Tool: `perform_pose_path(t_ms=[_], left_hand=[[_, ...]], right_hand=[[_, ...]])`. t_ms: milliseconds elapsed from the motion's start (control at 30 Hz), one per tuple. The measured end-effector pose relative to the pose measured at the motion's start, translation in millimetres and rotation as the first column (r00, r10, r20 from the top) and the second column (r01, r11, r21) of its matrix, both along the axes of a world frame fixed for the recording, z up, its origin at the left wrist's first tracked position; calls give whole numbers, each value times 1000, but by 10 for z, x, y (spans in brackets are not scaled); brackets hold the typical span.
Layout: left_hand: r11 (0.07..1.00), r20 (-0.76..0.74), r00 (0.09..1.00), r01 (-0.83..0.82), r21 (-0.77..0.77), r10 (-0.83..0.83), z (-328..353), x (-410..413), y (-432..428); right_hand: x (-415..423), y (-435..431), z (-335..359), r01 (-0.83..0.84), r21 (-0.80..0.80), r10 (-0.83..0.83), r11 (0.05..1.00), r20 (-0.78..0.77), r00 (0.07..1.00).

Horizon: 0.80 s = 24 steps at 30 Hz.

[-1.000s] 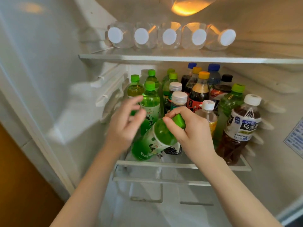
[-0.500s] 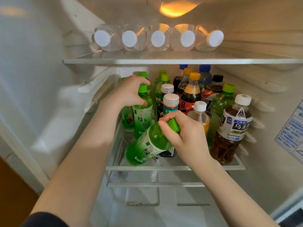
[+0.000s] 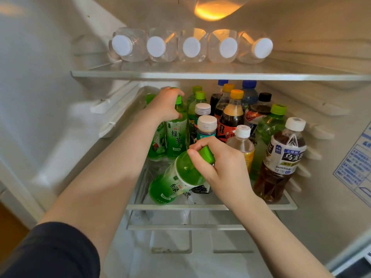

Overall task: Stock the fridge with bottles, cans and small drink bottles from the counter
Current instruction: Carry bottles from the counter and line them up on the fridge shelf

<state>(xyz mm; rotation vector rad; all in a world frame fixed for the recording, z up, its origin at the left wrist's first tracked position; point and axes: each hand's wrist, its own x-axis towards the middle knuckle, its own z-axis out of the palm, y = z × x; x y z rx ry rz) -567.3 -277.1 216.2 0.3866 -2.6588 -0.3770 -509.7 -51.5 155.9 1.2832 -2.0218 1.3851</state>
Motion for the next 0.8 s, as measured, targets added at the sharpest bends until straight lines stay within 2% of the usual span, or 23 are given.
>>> perform_pose_path(t_ms=[800], left_hand=[[996, 79, 996, 42, -80, -36, 76, -43, -130]], right_hand=[[-16, -14, 38, 9, 54, -9, 998, -15, 1000]])
